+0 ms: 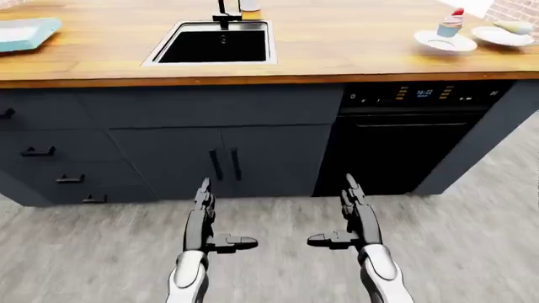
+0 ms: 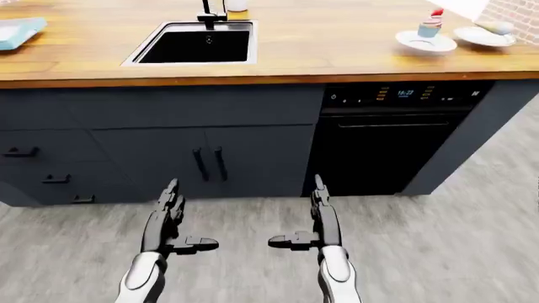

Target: Move the dessert items from the plate to the tray.

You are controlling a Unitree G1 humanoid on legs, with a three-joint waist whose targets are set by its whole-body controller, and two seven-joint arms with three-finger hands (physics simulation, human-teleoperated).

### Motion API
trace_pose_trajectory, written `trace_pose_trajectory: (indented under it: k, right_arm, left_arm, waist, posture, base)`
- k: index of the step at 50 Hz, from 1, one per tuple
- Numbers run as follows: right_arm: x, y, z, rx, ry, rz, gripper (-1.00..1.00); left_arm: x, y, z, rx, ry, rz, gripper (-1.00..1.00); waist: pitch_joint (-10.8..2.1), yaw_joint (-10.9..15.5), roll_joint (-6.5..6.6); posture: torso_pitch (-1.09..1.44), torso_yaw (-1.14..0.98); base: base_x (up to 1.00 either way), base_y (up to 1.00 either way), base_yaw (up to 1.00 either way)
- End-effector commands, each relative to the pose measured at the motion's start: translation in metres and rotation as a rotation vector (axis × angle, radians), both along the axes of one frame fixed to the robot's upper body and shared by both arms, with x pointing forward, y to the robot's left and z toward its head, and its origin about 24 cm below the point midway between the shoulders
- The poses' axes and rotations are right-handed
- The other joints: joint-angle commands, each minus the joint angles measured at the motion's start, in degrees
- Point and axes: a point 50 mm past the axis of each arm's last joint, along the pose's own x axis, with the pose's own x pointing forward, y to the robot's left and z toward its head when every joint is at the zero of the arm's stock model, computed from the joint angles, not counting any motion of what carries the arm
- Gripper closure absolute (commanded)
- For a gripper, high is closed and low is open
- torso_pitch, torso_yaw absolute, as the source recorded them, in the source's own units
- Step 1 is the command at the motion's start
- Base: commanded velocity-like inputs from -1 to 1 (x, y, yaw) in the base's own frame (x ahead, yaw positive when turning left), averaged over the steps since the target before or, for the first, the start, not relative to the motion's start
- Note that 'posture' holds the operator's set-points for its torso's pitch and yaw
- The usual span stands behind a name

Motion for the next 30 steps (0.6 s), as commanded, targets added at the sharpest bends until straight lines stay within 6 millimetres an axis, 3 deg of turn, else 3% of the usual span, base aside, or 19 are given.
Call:
trace_pose_trajectory:
  k: [1, 3, 4, 5, 7, 8, 12, 20, 22, 23, 24, 25, 26, 28, 30]
  right_arm:
    - [0.011, 0.003, 0.031, -0.014, -0.161, 0.014, -1.0]
    - [0.012, 0.002, 0.03, -0.018, -0.161, 0.008, -1.0]
    - [0.011, 0.003, 0.032, -0.019, -0.163, 0.01, -1.0]
    - [0.011, 0.002, 0.032, -0.023, -0.168, 0.007, -1.0]
    - [0.011, 0.002, 0.032, -0.03, -0.174, 0.008, -1.0]
    - [0.01, 0.002, 0.034, -0.034, -0.175, 0.007, -1.0]
    - [0.012, 0.001, 0.043, -0.048, -0.185, 0.009, -1.0]
    - [0.022, -0.011, 0.08, -0.078, -0.2, -0.005, -1.0]
    - [0.022, -0.015, 0.093, -0.082, -0.21, -0.009, -1.0]
    - [0.023, -0.016, 0.1, -0.09, -0.215, -0.005, -1.0]
    - [0.023, -0.017, 0.108, -0.092, -0.228, -0.003, -1.0]
    - [0.024, -0.019, 0.116, -0.093, -0.238, -0.009, -1.0]
    - [0.025, -0.02, 0.122, -0.095, -0.248, -0.009, -1.0]
    - [0.025, -0.023, 0.137, -0.103, -0.264, -0.009, -1.0]
    - [0.026, -0.025, 0.145, -0.106, -0.269, -0.007, -1.0]
  left_arm:
    - [0.009, -0.002, 0.035, 0.008, -0.17, -0.012, -1.0]
    - [0.007, -0.006, 0.036, 0.009, -0.171, -0.02, -1.0]
    - [0.007, -0.006, 0.037, 0.01, -0.173, -0.021, -1.0]
    - [0.007, -0.006, 0.039, 0.009, -0.176, -0.021, -1.0]
    - [0.008, -0.006, 0.04, 0.012, -0.18, -0.021, -1.0]
    - [0.008, -0.006, 0.041, 0.014, -0.182, -0.021, -1.0]
    - [0.009, -0.007, 0.054, 0.027, -0.197, -0.031, -1.0]
    - [0.015, -0.01, 0.108, 0.02, -0.222, -0.088, -1.0]
    - [0.017, -0.011, 0.12, 0.021, -0.228, -0.101, -1.0]
    - [0.017, -0.012, 0.129, 0.026, -0.235, -0.108, -1.0]
    - [0.018, -0.012, 0.137, 0.028, -0.241, -0.111, -1.0]
    - [0.018, -0.012, 0.144, 0.027, -0.245, -0.118, -1.0]
    - [0.018, -0.012, 0.15, 0.031, -0.251, -0.12, -1.0]
    - [0.018, -0.013, 0.166, 0.039, -0.263, -0.128, -1.0]
    - [0.019, -0.014, 0.174, 0.032, -0.265, -0.132, -1.0]
  waist:
    - [-0.05, -0.12, -0.45]
    - [-3.54, 0.44, -0.02]
    - [-3.0, 0.43, -0.01]
    - [-0.97, 0.35, -0.4]
    - [-3.95, 0.46, -0.45]
    - [-4.27, 0.5, -0.44]
    - [-4.47, 0.47, -0.3]
    - [-5.06, 0.56, -0.3]
    - [-5.33, 0.54, -0.33]
    - [-6.19, 0.68, -0.16]
    - [-5.57, 1.02, 0.75]
    - [-3.91, 0.96, 2.56]
    - [-3.66, 1.01, 3.28]
    - [-4.26, 1.48, 3.48]
    - [-4.06, 2.13, 2.81]
  posture:
    - [0.0, 0.0]
    - [0.0, 0.0]
    - [0.0, 0.0]
    - [0.0, 0.0]
    - [0.0, 0.0]
    - [0.0, 0.0]
    - [0.0, 0.0]
    - [0.0, 0.0]
    - [0.0, 0.0]
    - [0.0, 0.0]
    - [0.0, 0.0]
    - [0.0, 0.0]
    - [0.0, 0.0]
    - [0.0, 0.0]
    - [0.0, 0.0]
  base:
    - [0.0, 0.0, 0.0]
    - [0.0, 0.0, 0.0]
    - [0.0, 0.0, 0.0]
    - [0.0, 0.0, 0.0]
    - [0.0, 0.0, 0.0]
    - [0.0, 0.0, 0.0]
    - [0.0, 0.0, 0.0]
    - [0.0, 0.0, 0.0]
    - [0.0, 0.0, 0.0]
    - [0.0, -0.32, 0.0]
    - [0.15, -0.61, 0.0]
    - [0.18, -0.63, 0.0]
    - [0.2, -0.62, 0.0]
    - [0.27, -0.62, 0.0]
    - [0.33, -0.63, 0.0]
